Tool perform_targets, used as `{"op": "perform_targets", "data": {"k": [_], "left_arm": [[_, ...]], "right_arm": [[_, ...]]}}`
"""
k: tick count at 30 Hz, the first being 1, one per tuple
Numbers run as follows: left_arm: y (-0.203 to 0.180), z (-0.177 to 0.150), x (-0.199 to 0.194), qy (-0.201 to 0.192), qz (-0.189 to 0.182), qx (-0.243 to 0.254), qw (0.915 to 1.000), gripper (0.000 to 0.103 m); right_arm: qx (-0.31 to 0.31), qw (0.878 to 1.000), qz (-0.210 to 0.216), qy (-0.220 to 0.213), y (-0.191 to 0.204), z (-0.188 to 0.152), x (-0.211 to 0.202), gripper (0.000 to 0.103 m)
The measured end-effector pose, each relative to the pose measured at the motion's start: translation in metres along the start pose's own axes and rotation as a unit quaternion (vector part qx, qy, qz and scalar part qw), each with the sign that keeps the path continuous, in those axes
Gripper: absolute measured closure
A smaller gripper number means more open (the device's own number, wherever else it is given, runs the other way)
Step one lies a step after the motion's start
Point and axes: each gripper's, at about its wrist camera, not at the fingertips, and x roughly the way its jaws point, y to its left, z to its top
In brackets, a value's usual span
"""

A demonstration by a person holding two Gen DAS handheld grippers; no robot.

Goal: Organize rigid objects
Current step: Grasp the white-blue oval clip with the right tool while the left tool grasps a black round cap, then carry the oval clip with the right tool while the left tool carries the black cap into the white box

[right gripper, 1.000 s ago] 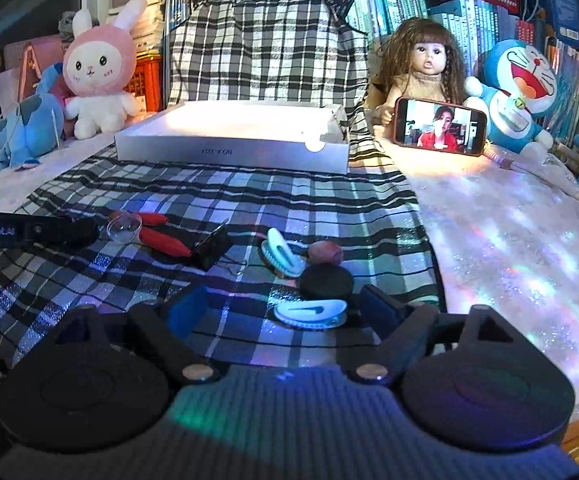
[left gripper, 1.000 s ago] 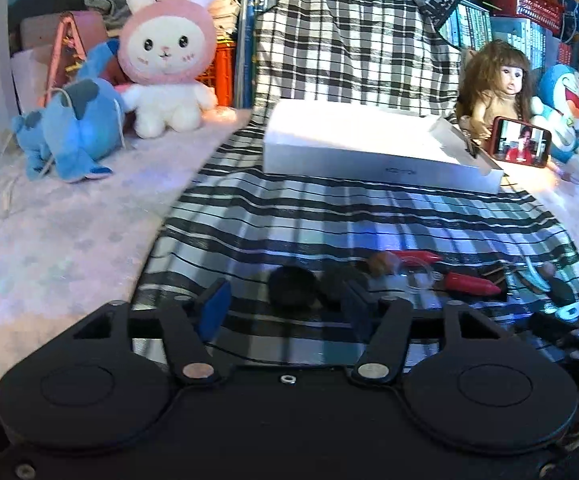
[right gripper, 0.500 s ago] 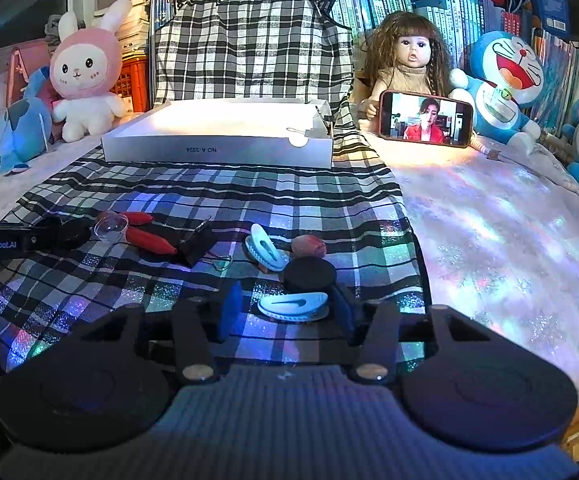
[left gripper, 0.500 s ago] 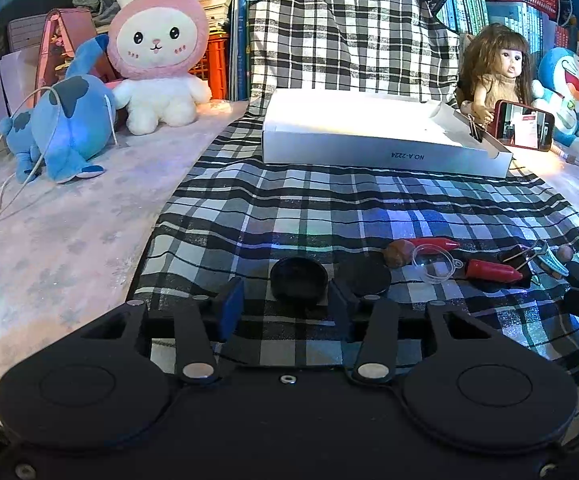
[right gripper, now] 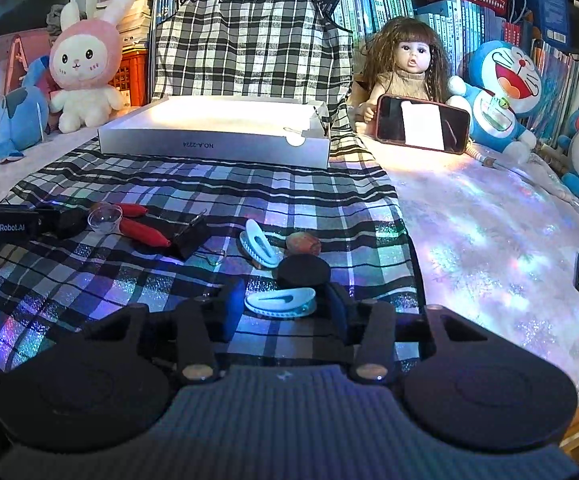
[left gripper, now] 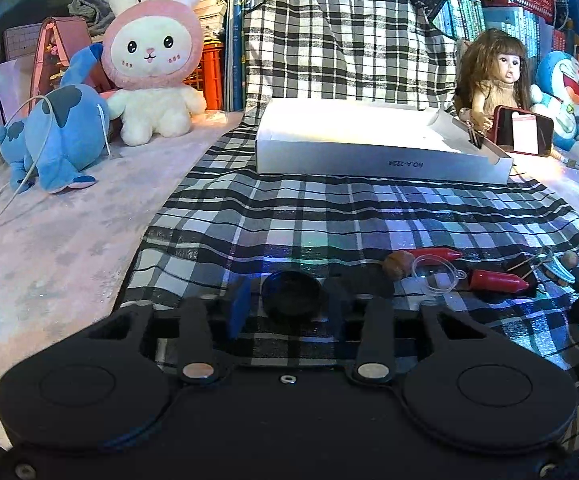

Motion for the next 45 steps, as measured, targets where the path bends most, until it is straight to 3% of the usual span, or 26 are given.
{"op": "perform_targets", "data": {"k": [2, 14, 29, 45], "left_arm": [[-0.001, 0.000, -0.001, -0.001, -0.002, 0.001, 1.0000, 0.072], [0.000, 0.016, -0.020, -0.011, -0.010, -0.011, 0.9998, 0.072], [-0.011, 0.057, -0.009, 0.005, -0.037, -0.013, 0.9992, 0.072], [-0.027, 0.163, 0.063, 0.045, -0.109, -0.010, 0.9930, 0.072]], "right_arm": [[0.000, 1.000, 0.004, 0.000, 0.000, 0.000, 0.000, 0.058], [0.012, 1.000, 0.012, -0.007, -0.001, 0.012, -0.008, 0.059], [0.051, 0.998, 0.035, -0.003, -0.004, 0.064, 0.012, 0.059], [0.107, 0.988, 0.086, 0.063, -0.019, 0.162, 0.083, 0.059]]}}
